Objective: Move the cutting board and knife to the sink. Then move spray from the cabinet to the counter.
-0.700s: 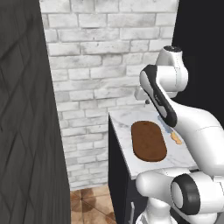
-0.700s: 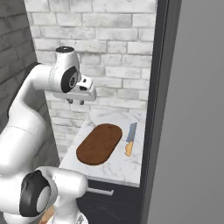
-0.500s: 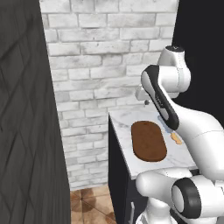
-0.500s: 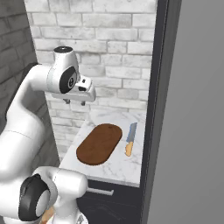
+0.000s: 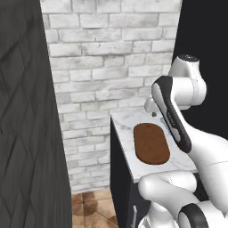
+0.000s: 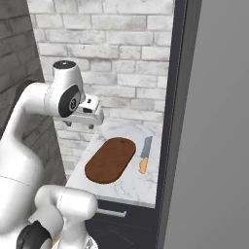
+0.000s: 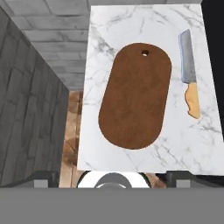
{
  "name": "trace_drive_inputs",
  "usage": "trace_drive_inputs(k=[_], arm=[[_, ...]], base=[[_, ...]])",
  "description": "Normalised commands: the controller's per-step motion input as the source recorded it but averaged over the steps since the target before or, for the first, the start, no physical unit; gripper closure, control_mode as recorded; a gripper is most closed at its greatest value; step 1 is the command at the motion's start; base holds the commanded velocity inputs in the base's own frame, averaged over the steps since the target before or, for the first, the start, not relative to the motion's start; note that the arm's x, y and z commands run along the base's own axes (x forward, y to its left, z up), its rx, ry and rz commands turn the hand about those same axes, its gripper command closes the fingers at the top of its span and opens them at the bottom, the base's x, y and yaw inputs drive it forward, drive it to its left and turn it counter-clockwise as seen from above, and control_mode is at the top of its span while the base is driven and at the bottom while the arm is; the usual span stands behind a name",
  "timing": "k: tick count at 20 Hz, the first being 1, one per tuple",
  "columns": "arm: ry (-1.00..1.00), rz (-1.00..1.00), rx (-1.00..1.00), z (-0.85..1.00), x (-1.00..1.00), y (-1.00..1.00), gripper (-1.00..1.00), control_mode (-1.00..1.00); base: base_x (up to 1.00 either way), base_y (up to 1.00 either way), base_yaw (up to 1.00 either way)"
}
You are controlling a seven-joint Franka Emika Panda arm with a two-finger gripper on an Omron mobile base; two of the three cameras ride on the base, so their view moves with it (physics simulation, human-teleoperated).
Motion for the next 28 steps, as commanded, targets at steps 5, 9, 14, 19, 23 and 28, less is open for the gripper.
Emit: trace_drive_inputs(k=[5, 9, 14, 19, 23, 28], arm=[[-0.06, -0.03, 0.00, 0.00, -0.64, -0.13, -1.00, -1.00], [0.00, -0.04, 0.00, -0.01, -0.53, -0.30, -1.00, -1.00], [0.00, -0.05, 0.00, -0.24, -0.61, -0.12, -1.00, -1.00], [0.01, -0.07, 0.00, -0.11, -0.39, -0.07, -1.00, -1.00], [0.00, -0.08, -0.02, -0.12, -0.09, 0.00, -1.00, -1.00], [0.01, -0.07, -0.05, -0.15, 0.03, 0.02, -1.00, -1.00]], base=[[0.00, 0.00, 0.00], [0.00, 0.00, 0.00], [0.00, 0.00, 0.00], [0.00, 0.00, 0.00], [0.00, 0.00, 0.00], [0.00, 0.00, 0.00]])
